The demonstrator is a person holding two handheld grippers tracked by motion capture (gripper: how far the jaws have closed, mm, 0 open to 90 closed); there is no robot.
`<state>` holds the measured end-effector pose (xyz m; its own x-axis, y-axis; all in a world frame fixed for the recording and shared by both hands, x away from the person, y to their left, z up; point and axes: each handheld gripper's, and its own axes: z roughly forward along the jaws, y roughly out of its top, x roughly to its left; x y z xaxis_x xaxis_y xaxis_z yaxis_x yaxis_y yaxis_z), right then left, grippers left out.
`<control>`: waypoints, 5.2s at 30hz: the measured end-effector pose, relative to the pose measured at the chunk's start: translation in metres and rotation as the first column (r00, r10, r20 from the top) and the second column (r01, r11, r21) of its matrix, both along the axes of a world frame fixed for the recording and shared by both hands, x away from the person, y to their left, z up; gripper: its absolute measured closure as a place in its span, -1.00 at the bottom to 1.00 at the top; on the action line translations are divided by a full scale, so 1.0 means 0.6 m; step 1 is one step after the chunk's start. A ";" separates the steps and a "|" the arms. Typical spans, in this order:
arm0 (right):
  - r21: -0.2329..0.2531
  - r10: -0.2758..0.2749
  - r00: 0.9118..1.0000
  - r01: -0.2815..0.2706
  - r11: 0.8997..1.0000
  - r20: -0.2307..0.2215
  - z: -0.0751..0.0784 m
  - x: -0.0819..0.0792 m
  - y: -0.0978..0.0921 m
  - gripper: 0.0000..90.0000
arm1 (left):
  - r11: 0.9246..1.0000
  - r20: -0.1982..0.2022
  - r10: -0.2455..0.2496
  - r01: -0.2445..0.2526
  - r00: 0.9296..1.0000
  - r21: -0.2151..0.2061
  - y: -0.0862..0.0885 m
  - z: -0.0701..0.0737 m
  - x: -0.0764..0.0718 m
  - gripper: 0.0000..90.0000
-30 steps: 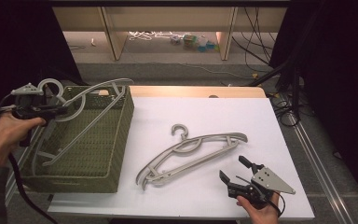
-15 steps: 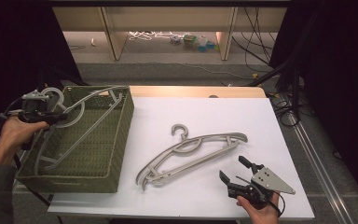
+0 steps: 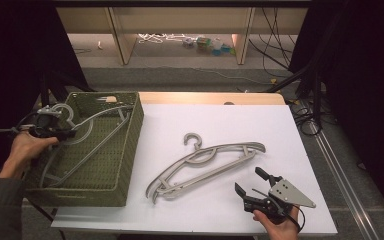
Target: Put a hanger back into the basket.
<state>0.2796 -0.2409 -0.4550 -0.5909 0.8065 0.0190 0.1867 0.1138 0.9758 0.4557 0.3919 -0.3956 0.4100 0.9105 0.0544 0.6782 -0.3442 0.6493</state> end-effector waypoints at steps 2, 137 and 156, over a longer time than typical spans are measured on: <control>0.002 0.001 1.000 -0.001 1.000 -0.005 0.000 0.000 -0.001 -0.63 | 1.000 -0.008 -0.005 0.005 1.000 0.005 -0.001 -0.001 0.001 0.78; 0.002 0.042 0.999 -0.042 0.999 0.008 0.000 0.003 0.004 -0.64 | 0.906 -0.200 -0.392 0.337 0.898 -0.257 -0.570 -0.126 0.053 0.01; 0.002 0.054 0.999 -0.054 0.999 0.007 -0.001 0.004 0.006 -0.63 | 0.893 -0.176 -0.428 0.386 0.886 -0.231 -0.574 -0.138 0.050 0.51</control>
<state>0.2819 -0.2375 -0.4556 -0.6336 0.7735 0.0164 0.1735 0.1214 0.9773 0.4856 0.0472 -0.4784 0.7285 0.6452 -0.2302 0.6345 -0.5090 0.5816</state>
